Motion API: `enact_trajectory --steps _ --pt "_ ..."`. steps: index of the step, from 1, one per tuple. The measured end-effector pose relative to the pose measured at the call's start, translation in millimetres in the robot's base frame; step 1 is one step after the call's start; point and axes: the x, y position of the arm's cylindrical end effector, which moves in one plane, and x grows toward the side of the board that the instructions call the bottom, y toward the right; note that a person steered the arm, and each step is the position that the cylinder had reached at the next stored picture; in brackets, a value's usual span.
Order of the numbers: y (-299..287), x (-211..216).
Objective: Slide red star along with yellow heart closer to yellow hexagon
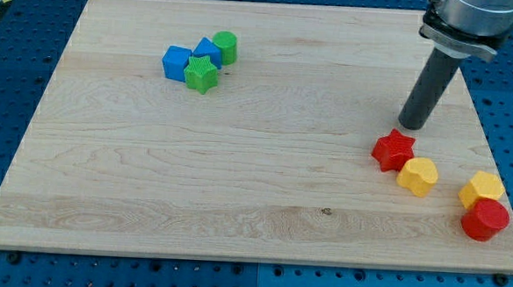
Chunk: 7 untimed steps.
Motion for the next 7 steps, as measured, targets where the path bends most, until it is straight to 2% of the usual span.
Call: enact_trajectory --steps 4,7 --pt "-41.1 39.5" --pt "2.2 72.9"
